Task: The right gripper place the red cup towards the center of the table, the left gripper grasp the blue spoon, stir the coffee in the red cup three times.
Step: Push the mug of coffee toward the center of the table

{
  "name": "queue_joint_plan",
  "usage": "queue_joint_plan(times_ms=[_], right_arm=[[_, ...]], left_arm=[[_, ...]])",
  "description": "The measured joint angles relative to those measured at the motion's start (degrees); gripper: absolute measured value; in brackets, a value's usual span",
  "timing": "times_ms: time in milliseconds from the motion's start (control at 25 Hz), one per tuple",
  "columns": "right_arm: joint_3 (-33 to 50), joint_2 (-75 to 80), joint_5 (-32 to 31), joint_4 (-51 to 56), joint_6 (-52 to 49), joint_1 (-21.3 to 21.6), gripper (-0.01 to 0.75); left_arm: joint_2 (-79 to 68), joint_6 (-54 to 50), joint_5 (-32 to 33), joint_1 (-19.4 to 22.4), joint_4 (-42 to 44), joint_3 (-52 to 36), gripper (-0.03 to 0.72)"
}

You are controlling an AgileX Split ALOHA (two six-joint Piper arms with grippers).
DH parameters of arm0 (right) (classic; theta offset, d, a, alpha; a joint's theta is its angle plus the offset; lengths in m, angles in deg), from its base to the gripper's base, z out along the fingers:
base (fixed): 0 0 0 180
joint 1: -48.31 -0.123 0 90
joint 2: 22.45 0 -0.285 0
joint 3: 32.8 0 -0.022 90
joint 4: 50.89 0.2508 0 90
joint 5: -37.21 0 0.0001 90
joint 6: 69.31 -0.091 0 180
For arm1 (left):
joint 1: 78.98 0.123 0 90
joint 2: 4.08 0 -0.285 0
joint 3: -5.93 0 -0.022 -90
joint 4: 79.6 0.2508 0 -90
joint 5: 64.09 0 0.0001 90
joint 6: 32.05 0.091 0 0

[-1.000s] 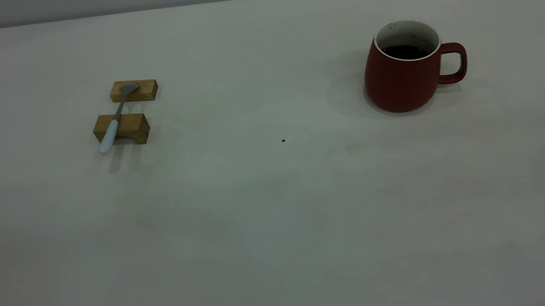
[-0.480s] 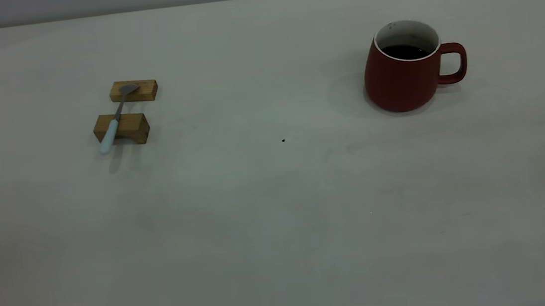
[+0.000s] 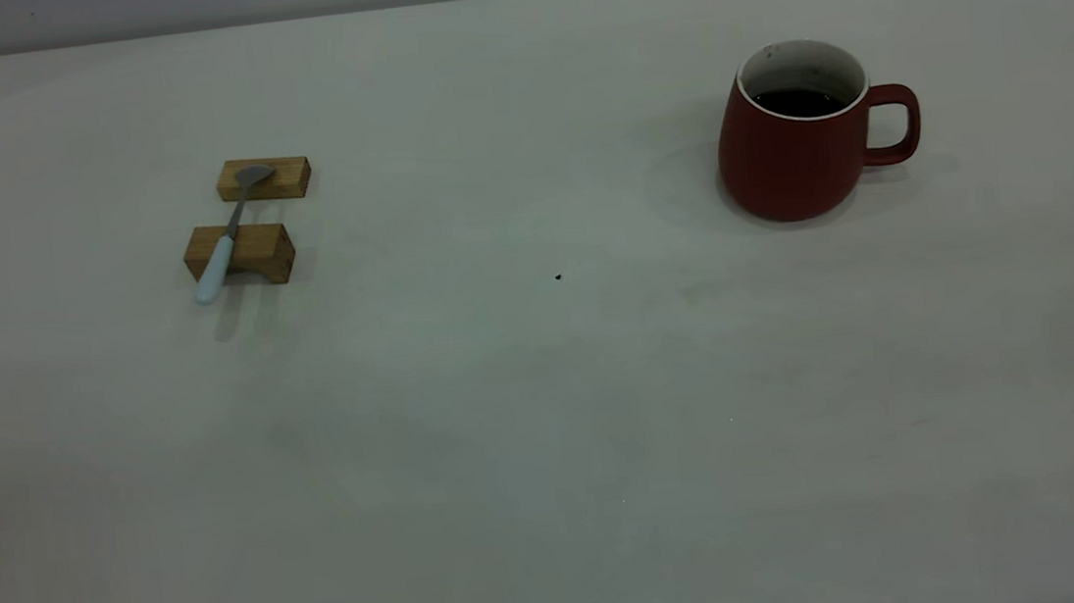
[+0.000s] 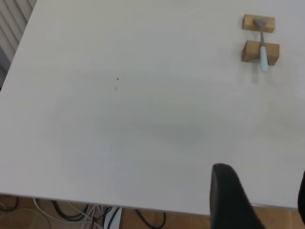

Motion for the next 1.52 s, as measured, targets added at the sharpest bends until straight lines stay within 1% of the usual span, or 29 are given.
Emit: queue_joint_plan(times_ms=[320, 520, 680, 800, 920, 1080, 1160, 1240, 1520], right_arm=[[0.0, 0.0, 0.0, 4.8, 0.8, 0.0, 0.563], [0.0, 1.7, 0.0, 10.8, 7.8, 0.0, 0.563], [-0.1, 10.5, 0.1, 14.0, 10.8, 0.0, 0.567], [-0.3, 20.6, 1.2, 14.1, 11.3, 0.0, 0.596], [-0.9, 30.6, 6.2, 15.0, 14.9, 0.0, 0.625], [-1.8, 45.3, 20.5, 19.2, 25.5, 0.0, 0.627], [-3.6, 52.8, 24.5, 20.7, 29.0, 0.0, 0.626], [-6.4, 61.2, 26.3, 21.9, 31.5, 0.0, 0.621], [-21.7, 84.0, 28.7, 22.9, 39.5, 0.0, 0.587]], left_arm=[[0.0, -0.1, 0.0, 0.0, 0.0, 0.0, 0.425], [0.0, -0.1, 0.0, 0.0, 0.0, 0.0, 0.425], [0.0, -0.1, 0.0, 0.0, 0.0, 0.0, 0.425], [0.0, -0.1, 0.0, 0.0, 0.0, 0.0, 0.425], [0.0, -0.1, 0.0, 0.0, 0.0, 0.0, 0.425], [0.0, -0.1, 0.0, 0.0, 0.0, 0.0, 0.425], [0.0, -0.1, 0.0, 0.0, 0.0, 0.0, 0.425], [0.0, -0.1, 0.0, 0.0, 0.0, 0.0, 0.425], [0.0, -0.1, 0.0, 0.0, 0.0, 0.0, 0.425]])
